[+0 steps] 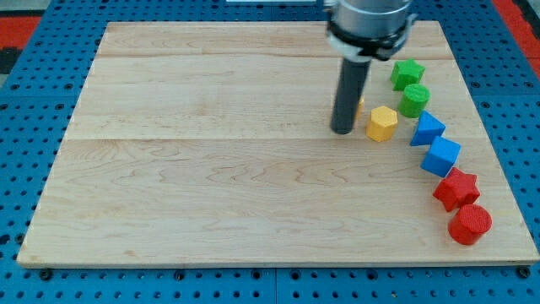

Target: Slightly slide the blue triangle upwards

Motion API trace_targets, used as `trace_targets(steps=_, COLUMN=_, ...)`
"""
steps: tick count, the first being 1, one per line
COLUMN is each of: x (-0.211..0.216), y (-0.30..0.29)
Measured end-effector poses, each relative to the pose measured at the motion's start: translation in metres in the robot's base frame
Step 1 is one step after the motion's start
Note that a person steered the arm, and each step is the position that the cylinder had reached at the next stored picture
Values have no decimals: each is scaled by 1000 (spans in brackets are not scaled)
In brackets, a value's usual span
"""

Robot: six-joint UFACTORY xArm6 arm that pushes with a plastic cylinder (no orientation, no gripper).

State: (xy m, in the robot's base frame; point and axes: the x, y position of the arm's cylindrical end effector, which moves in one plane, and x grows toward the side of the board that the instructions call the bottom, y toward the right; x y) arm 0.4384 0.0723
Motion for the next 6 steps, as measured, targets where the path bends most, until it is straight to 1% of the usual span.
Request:
trace_targets(steps=1, x=33, y=-9)
trace_targets(steps=3, x=34, y=104)
trace_targets(steps=4, x=34, y=114)
trace_targets(steps=6, x=29, y=106)
